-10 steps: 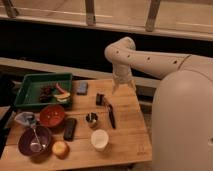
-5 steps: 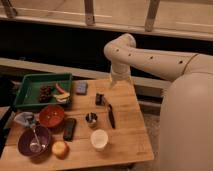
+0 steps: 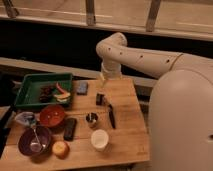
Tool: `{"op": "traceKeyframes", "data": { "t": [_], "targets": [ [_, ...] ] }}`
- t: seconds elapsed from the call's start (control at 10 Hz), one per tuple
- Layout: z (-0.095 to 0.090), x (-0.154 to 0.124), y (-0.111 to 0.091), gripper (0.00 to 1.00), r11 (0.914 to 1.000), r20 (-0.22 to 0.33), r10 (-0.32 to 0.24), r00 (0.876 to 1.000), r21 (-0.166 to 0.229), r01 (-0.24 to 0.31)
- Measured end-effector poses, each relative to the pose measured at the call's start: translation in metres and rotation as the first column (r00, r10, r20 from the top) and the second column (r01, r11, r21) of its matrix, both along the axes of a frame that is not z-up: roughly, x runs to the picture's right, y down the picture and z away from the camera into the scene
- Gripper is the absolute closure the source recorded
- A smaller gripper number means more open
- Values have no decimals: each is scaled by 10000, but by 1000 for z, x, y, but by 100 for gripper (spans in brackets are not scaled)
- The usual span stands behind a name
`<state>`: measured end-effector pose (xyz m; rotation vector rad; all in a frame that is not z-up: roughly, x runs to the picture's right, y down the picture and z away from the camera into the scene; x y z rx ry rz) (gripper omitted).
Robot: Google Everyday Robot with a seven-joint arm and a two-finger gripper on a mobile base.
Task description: Place brush in metal cup
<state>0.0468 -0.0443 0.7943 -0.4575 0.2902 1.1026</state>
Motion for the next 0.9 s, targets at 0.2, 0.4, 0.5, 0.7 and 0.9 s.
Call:
{"op": "traceKeyframes", "data": {
  "t": [0.2,0.4,0.5,0.7,0.9],
  "targets": [
    [0,2,1,26,10000,1,-64,10000,-20,64],
    [-4,-4,1,26,10000,-151,4,9999,-92,-5],
    [-2,-10,8,26,9997,-195,65,9998,-217,-69],
    [11,-13,36,26,9975,-455,340,9984,-605,-367],
    [28,-15,64,26,9932,-668,524,9964,-1002,-590]
  ]
}}
